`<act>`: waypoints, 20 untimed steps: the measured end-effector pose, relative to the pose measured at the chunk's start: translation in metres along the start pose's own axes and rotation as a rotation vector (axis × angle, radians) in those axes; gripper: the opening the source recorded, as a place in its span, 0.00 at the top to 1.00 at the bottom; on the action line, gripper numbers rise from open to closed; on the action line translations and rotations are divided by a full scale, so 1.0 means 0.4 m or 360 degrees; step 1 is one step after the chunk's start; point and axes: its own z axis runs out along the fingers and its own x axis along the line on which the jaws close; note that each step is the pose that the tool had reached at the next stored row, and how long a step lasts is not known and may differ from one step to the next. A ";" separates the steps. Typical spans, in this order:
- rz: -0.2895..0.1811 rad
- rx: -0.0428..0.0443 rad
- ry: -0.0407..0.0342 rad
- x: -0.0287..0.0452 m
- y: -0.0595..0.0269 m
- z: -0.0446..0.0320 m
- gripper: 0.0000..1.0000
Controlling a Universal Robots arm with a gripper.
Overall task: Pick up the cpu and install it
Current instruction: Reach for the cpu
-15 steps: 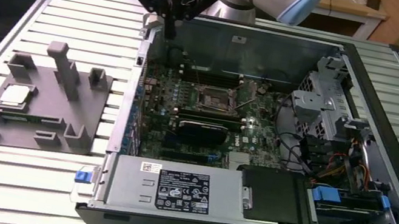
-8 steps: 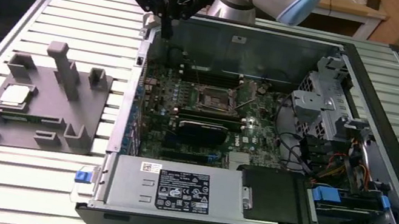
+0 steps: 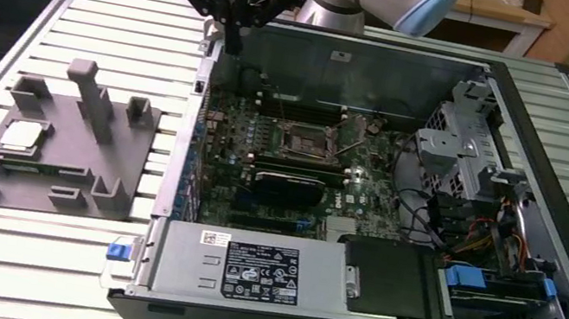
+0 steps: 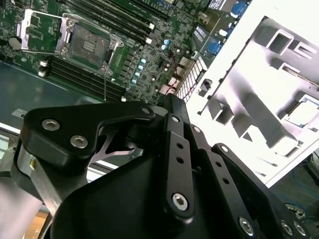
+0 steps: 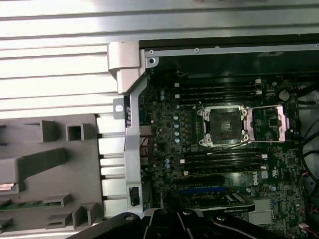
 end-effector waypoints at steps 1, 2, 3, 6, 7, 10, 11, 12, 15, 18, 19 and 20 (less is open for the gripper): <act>0.0000 0.0000 0.0000 0.002 0.000 0.000 0.89; 0.0000 0.0000 0.0000 0.004 0.000 0.000 0.89; 0.0000 0.0000 0.0000 0.005 0.000 0.000 0.89; 0.0000 0.0000 0.0000 0.011 -0.001 0.000 0.89; 0.0000 0.0000 0.0000 0.012 -0.001 0.000 0.89; 0.0000 0.0000 0.0000 0.017 -0.001 0.000 0.89; 0.0000 0.0000 0.0000 0.018 -0.001 0.000 0.89; 0.0000 0.0000 0.0000 0.020 -0.002 0.000 0.89; 0.0000 0.0000 0.0000 0.024 -0.002 0.000 0.89; 0.0000 0.0000 0.0000 0.028 -0.002 0.000 0.89; 0.0000 0.0000 0.0000 0.030 -0.002 0.000 0.89; 0.0000 0.0000 0.0000 0.031 -0.002 0.000 0.89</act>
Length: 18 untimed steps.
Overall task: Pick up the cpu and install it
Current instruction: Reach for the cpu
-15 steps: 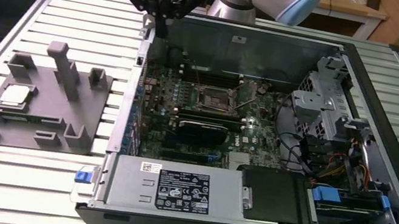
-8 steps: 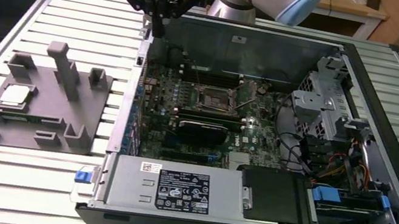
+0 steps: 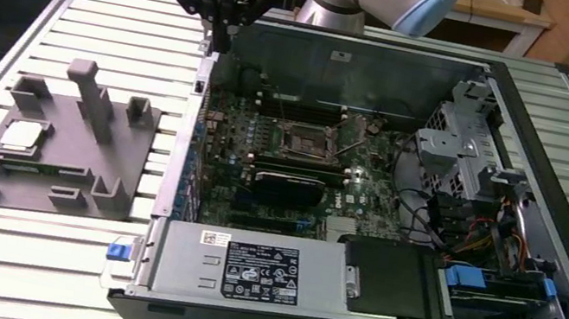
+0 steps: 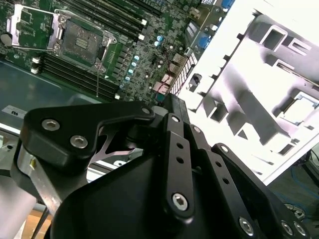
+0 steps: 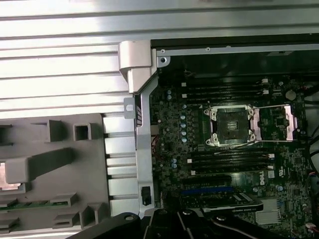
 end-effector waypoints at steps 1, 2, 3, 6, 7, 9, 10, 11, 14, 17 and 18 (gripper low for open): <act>0.0000 0.0000 0.0000 0.001 0.000 0.000 0.89; 0.0000 0.0000 0.0000 0.003 0.000 0.000 0.89; 0.0000 0.0000 0.0000 0.004 0.000 0.000 0.89; 0.0000 0.0000 0.0000 0.009 -0.001 0.000 0.89; 0.0000 0.0000 0.0000 0.010 -0.001 0.000 0.89; 0.0000 0.0000 0.0000 0.013 -0.001 0.000 0.89; 0.0000 0.0000 0.0000 0.014 -0.001 0.000 0.89; 0.0000 0.0000 0.0000 0.016 -0.001 0.000 0.89; 0.0000 0.0000 0.0000 0.020 -0.002 0.000 0.89; 0.0000 0.0000 0.0000 0.025 -0.002 0.000 0.89; 0.0000 0.0000 0.0000 0.026 -0.002 0.000 0.89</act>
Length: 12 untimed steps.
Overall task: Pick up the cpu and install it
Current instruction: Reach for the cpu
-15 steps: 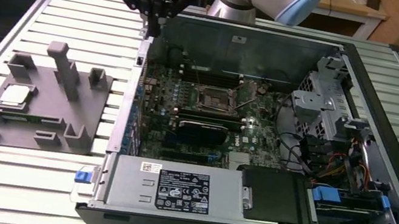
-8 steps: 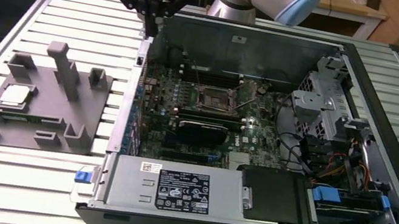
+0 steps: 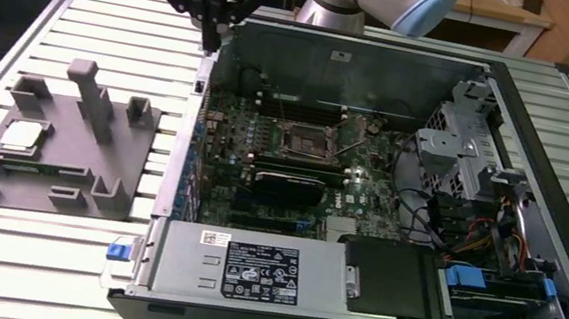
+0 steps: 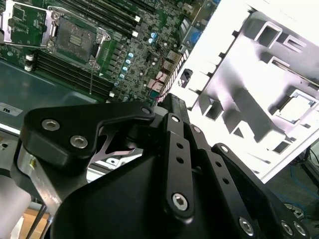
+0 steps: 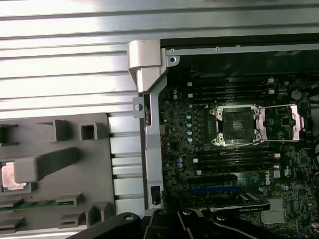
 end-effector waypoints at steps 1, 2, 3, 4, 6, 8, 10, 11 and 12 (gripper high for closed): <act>0.0000 0.0000 0.0000 0.001 0.000 0.000 0.89; 0.0000 0.0000 0.0000 0.003 0.000 0.000 0.89; 0.0000 0.0000 0.0000 0.004 0.000 0.000 0.89; 0.0000 0.0000 0.0000 0.006 0.000 0.000 0.89; 0.0000 0.0000 0.0000 0.009 -0.001 0.000 0.89; 0.0000 0.0000 0.0000 0.012 -0.001 0.000 0.89; 0.0000 0.0000 0.0000 0.015 -0.001 0.000 0.89; 0.0000 0.0000 0.0000 0.017 -0.001 0.000 0.89; 0.0000 0.0000 0.0000 0.018 -0.001 0.000 0.89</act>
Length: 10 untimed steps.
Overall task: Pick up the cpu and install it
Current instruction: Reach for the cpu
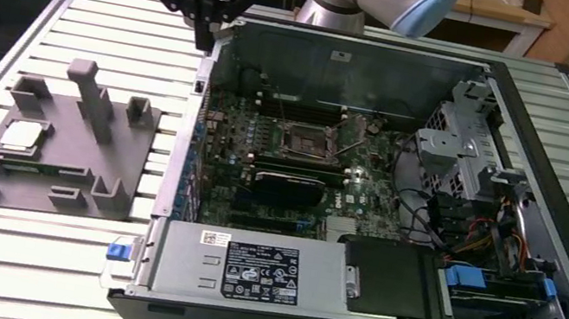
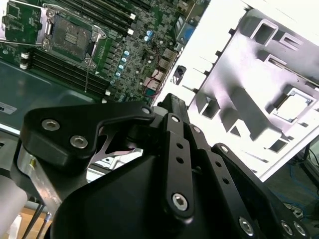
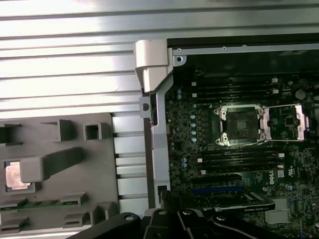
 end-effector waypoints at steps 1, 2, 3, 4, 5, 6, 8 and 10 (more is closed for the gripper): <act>0.0000 0.0000 0.0000 0.002 0.000 0.000 0.89; 0.0000 0.0000 0.0000 0.003 0.000 0.000 0.89; 0.0000 0.0000 0.0000 0.005 0.000 0.000 0.89; 0.0000 0.0000 0.0000 0.007 0.000 0.000 0.89; 0.0000 0.0000 0.0000 0.008 -0.001 0.000 0.89; 0.0000 0.0000 0.0000 0.010 -0.001 0.000 0.89; 0.0000 0.0000 0.0000 0.014 -0.001 0.000 0.89; 0.0000 0.0000 0.0000 0.018 -0.001 0.000 0.89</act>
